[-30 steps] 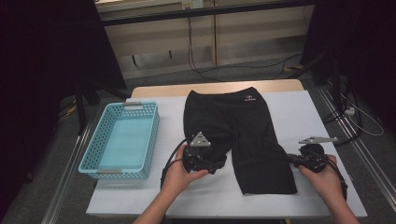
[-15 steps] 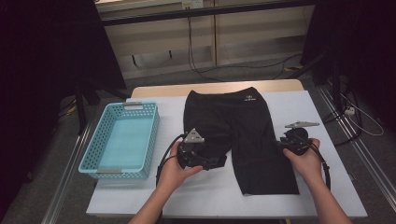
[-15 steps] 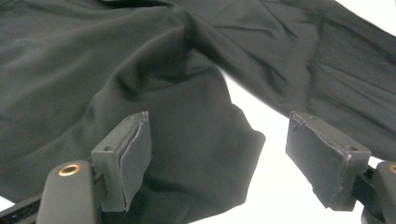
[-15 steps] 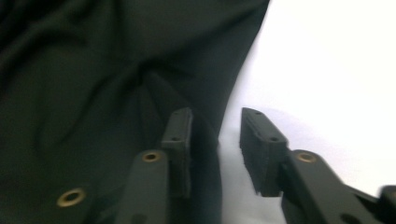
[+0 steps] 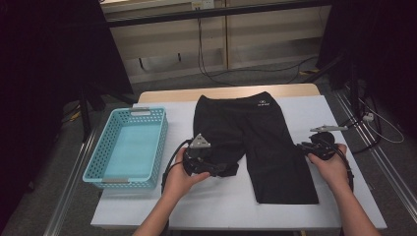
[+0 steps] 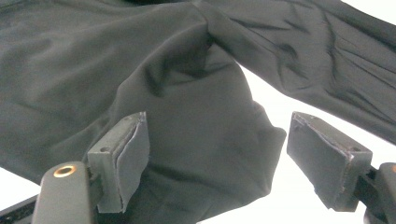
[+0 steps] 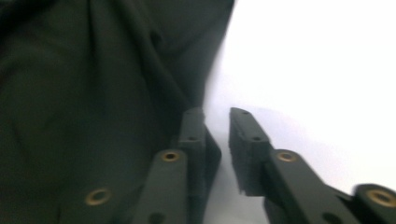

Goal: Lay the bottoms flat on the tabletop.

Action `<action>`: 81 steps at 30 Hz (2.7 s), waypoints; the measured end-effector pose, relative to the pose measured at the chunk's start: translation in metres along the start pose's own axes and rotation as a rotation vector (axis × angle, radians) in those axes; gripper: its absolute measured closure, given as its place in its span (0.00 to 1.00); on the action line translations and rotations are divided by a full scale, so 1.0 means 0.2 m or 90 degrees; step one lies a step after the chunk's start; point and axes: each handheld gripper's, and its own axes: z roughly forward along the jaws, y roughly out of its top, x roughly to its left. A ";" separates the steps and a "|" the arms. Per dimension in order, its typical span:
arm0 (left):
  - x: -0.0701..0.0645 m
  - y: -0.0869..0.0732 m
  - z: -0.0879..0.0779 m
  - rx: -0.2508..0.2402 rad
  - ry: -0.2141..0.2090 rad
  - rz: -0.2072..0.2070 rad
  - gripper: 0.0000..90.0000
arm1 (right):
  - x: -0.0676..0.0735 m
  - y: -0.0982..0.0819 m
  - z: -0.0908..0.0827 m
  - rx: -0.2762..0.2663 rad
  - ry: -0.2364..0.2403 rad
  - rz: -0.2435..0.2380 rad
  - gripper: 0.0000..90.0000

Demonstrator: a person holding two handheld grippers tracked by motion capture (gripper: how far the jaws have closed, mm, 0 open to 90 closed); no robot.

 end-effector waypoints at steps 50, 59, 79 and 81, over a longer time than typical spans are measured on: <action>0.06 -0.01 -0.04 -0.002 0.018 -0.007 0.23 | -0.08 0.00 0.01 0.014 0.008 0.048 0.81; 0.07 -0.01 -0.04 -0.005 0.044 0.001 0.17 | -0.02 -0.11 -0.08 0.025 -0.002 0.022 0.73; 0.08 -0.01 -0.06 -0.014 0.048 -0.004 0.17 | -0.10 -0.19 -0.18 0.035 0.038 0.037 1.00; 0.08 -0.01 -0.05 -0.013 0.047 -0.001 0.17 | -0.10 -0.20 -0.18 0.024 0.040 0.034 0.95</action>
